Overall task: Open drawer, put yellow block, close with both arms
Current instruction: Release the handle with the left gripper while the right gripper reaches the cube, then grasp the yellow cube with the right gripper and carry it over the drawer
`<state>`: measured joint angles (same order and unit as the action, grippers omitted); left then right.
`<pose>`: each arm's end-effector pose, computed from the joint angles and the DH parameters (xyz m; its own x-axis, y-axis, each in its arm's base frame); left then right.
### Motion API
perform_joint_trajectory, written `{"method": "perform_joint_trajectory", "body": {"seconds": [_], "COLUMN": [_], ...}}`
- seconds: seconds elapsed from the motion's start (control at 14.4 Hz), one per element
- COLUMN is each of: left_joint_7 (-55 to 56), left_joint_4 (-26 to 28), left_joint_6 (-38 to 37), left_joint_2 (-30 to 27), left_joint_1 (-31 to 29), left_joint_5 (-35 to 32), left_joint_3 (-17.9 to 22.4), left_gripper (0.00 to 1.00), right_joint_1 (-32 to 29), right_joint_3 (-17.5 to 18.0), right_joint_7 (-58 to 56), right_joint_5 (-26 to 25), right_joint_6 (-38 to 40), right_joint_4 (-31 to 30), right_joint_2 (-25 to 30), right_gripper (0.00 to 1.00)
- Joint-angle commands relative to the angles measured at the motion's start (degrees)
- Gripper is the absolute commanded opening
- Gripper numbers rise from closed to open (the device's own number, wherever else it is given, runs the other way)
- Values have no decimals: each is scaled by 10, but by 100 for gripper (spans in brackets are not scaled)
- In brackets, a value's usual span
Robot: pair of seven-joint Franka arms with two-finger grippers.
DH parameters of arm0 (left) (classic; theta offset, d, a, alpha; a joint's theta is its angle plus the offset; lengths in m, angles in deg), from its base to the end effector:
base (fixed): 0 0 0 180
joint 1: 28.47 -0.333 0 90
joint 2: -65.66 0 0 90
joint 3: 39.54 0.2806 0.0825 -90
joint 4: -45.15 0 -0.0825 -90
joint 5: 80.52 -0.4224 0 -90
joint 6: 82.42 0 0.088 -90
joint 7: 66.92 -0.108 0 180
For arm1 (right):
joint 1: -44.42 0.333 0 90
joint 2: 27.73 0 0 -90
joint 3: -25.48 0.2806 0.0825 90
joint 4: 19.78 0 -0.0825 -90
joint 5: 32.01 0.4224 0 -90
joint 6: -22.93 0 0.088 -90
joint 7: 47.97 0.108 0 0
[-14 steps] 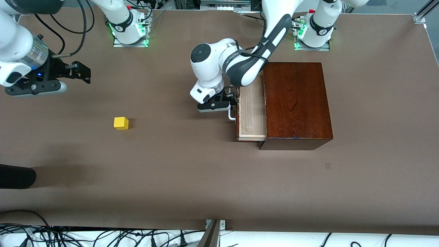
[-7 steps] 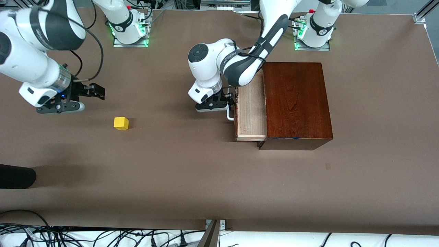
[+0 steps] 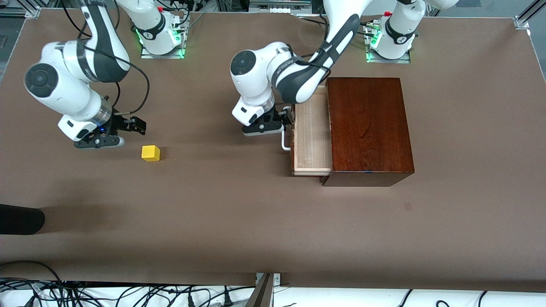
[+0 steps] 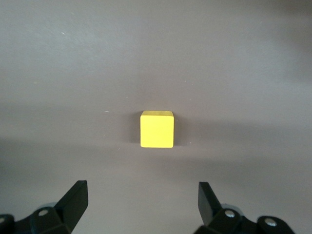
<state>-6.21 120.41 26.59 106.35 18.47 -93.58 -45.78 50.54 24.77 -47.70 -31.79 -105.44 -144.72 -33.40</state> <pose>0.4662 -0.5706 0.2663 0.9964 0.0613 0.0581 0.0704 -0.9829 -0.1702 0.5654 0.0536 0.2804 0.9954 0.0872 -0.0391 0.0872 -0.9962 -0.0015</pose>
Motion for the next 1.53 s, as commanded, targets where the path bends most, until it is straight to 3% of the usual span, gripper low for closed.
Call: {"method": "perform_joint_trajectory", "body": {"seconds": [0.0, 0.56, 1.11, 1.18, 1.25, 1.46], "left_joint_7": [-5, -12, -239, -268, -295, -371], "left_joint_4": [-3, 2, 41, 45, 55, 118], "left_joint_6": [-34, -114, -227, -246, -258, -260], "left_joint_2": [-19, -100, -243, -258, -276, -347], "left_joint_1": [3, -55, -246, -266, -287, -352], "left_joint_5": [14, 35, 119, 119, 119, 121], "left_joint_3": [-1, -32, -49, -49, -49, -49], "left_gripper": [100, 100, 100, 100, 100, 100], "right_joint_1": [-1, -2, -2, -3, -3, -3], "right_joint_3": [-3, -3, -3, -3, -3, -3], "right_joint_7": [-4, -4, -4, -4, -4, -4], "right_joint_5": [9, 9, 9, 9, 9, 9], "right_joint_6": [-48, -191, -279, -282, -282, -293], "right_joint_4": [-17, -50, -54, -55, -56, -64], "right_joint_2": [-27, -108, -167, -167, -167, -167], "right_gripper": [100, 100, 100, 92, 78, 28]}}
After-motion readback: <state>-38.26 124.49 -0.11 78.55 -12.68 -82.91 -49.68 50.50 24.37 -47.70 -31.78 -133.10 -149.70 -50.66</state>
